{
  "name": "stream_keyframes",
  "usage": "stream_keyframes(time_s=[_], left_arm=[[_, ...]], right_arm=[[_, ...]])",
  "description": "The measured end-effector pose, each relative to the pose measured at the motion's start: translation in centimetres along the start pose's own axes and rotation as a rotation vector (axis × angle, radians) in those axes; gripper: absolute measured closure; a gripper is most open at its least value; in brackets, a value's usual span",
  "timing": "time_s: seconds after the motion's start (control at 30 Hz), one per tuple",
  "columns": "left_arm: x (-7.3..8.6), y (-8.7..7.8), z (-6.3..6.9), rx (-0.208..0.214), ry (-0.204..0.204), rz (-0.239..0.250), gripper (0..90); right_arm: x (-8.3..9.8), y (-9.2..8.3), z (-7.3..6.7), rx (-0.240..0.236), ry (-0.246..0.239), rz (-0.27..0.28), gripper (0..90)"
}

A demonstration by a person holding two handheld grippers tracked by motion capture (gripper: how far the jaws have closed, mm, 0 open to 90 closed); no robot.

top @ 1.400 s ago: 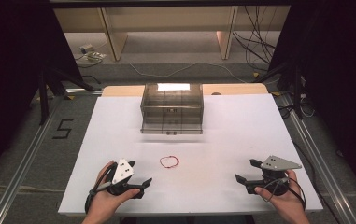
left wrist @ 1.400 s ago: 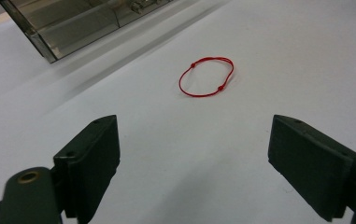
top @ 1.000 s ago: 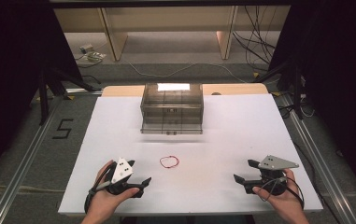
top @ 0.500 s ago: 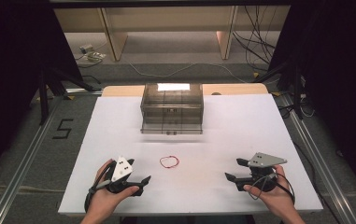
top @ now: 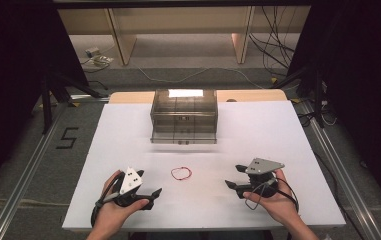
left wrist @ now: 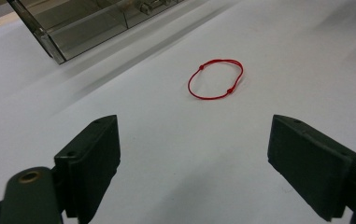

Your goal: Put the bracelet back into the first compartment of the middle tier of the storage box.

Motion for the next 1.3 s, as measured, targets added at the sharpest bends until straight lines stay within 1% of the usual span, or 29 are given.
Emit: stream_keyframes(time_s=[0.27,0.37,0.43,0.5,0.83,0.97,1.03,1.3], left_arm=[[0.1,0.1,0.0,0.002,-0.003,-0.002,17.3],[0.1,0.1,0.0,0.003,-0.003,-0.002,17.4],[0.1,0.1,0.0,0.003,-0.003,-0.002,17.4],[0.1,0.1,0.0,0.003,-0.003,-0.002,17.4],[0.1,0.2,0.0,0.002,-0.005,0.0,17.2],[0.1,0.2,0.1,0.003,-0.006,-0.001,17.2],[0.1,0.2,0.1,0.002,-0.006,0.0,17.2],[0.1,0.2,0.0,0.0,-0.004,0.001,17.1]], right_arm=[[-1.7,2.4,-1.1,-0.036,-0.043,-0.021,35.8],[-2.3,3.3,-1.6,-0.051,-0.038,-0.036,35.7],[-2.6,3.9,-1.9,-0.065,-0.038,-0.035,35.8],[-3.0,4.5,-2.2,-0.069,-0.047,-0.043,35.8],[-4.9,7.0,-3.5,-0.118,-0.062,-0.036,37.7],[-5.4,8.1,-4.1,-0.138,-0.071,-0.044,40.0],[-5.6,8.6,-4.3,-0.145,-0.083,-0.048,40.4],[-6.1,10.3,-5.2,-0.174,-0.093,-0.066,42.1]])
Point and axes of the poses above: each handheld gripper's, and its own axes: y roughly forward along the jaws, x roughly out of its underside, z roughly to its right, the point moved 5 cm from there along y, roughly forward along the jaws, and after that the axes turned 3 degrees about -x, right-handed, at the moved point
